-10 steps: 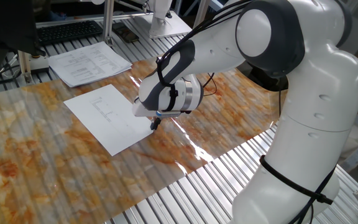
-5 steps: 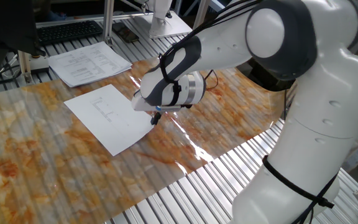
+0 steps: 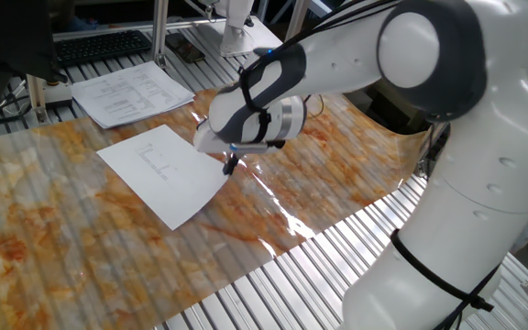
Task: Flip over and spread out the paper that is laid flat on the table
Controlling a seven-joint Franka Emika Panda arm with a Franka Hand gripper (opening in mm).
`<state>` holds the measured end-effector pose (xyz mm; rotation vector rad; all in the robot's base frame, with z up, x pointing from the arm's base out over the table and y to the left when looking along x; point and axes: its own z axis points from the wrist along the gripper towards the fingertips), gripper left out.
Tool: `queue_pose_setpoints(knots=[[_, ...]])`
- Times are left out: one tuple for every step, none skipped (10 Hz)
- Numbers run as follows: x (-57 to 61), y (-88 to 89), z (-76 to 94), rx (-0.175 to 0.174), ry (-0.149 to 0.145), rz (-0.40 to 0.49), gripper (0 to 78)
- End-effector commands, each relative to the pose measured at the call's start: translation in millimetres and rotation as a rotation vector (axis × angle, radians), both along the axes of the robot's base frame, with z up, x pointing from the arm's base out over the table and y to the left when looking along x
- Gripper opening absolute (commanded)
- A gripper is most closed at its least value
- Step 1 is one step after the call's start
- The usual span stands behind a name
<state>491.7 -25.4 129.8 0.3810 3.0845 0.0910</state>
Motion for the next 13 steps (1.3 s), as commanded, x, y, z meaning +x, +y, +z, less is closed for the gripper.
queue_pose_setpoints(knots=[[6.6, -3.0, 20.3, -0.018, 0.001, -0.005, 1.1], [7.9, -4.3, 26.8, -0.029, 0.002, -0.003, 1.1], [9.1, -6.1, 34.0, -0.037, 0.002, -0.001, 1.1], [9.9, -7.3, 38.4, -0.041, 0.003, -0.002, 1.1], [11.3, -10.3, 47.8, -0.043, 0.004, -0.005, 1.1], [12.4, -12.9, 55.2, -0.051, 0.006, -0.006, 1.1], [13.3, -16.2, 63.2, -0.052, 0.01, -0.006, 1.1], [14.0, -19.6, 70.8, -0.053, 0.014, -0.004, 1.1], [14.2, -20.6, 72.9, -0.055, 0.014, -0.003, 1.1], [15.4, -24.5, 80.8, -0.065, 0.014, -0.002, 1.1], [16.5, -26.4, 84.8, -0.068, 0.013, -0.004, 1.1], [19.4, -26.8, 89.6, -0.078, 0.013, -0.007, 1.1], [23.0, -28.3, 95.5, -0.085, 0.014, -0.004, 1.1]])
